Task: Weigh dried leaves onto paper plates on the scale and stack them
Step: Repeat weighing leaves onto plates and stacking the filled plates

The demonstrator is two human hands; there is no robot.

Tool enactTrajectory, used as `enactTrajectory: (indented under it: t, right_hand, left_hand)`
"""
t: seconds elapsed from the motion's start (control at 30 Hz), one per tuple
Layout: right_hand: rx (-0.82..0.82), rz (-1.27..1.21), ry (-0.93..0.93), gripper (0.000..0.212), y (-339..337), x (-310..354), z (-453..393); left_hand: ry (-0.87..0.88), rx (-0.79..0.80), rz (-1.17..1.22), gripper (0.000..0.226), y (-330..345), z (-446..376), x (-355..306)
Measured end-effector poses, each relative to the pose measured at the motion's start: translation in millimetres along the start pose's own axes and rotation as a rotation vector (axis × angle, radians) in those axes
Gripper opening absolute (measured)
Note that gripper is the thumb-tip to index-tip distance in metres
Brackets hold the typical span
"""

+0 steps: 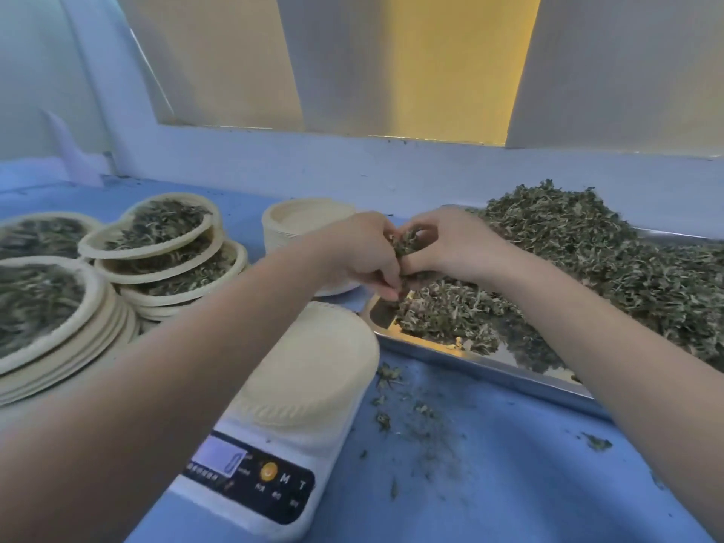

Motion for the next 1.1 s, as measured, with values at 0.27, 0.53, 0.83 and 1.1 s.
enactTrajectory:
  t: [0.27,0.53,0.83,1.1]
  right_hand:
    - [0.407,0.134,-0.101,0.036,76.4,49.9,18.3]
    - [0.235,0.211,-0.101,0.029,65.3,39.3,12.3]
    - [0.155,0.272,-0.074,0.005,48.7,16.0,8.3]
    - [0.165,0.245,-0.071,0.015,50.2,5.7,6.5]
  left_hand:
    - [-0.245,0.19,-0.268,0.041,-60.5,80.7,33.0]
    - [-0.085,-0.012,-0.222,0.027,-62.6,61.6,30.5]
    - [-0.012,0.0,-0.244,0.028,-33.8,28.9,24.5]
    - [-0.009,0.03,-0.253,0.026,-26.4,15.7,29.1]
Point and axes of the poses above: each hand's wrist, its own z-axis away from the middle knuckle, its own y-axis out of the palm, x = y × z, the point moved 8 cm from there along -z, towards the middle knuckle, and after that the axes turned 11 degrees about y, right-handed, at the moved point
